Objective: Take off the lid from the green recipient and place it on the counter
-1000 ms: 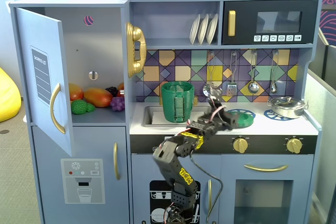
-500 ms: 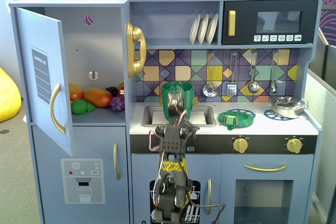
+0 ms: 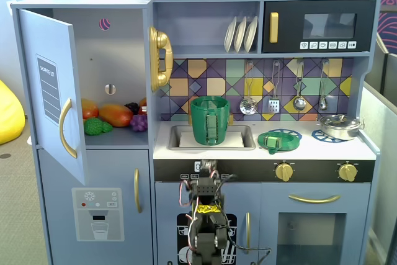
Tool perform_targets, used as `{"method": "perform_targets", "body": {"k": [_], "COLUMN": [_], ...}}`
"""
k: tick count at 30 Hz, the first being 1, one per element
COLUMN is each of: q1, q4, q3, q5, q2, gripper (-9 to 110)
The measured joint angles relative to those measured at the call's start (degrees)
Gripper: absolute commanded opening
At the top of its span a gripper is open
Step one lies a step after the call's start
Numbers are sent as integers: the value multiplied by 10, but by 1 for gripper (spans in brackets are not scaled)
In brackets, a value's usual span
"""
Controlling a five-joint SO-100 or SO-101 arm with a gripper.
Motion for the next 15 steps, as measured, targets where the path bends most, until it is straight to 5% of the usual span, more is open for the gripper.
{"method": "perform_targets", "body": {"k": [15], "q1": [-22], "q4": [161], "q3": [40], "q5": [19], "q2": [48], "gripper": [1]}}
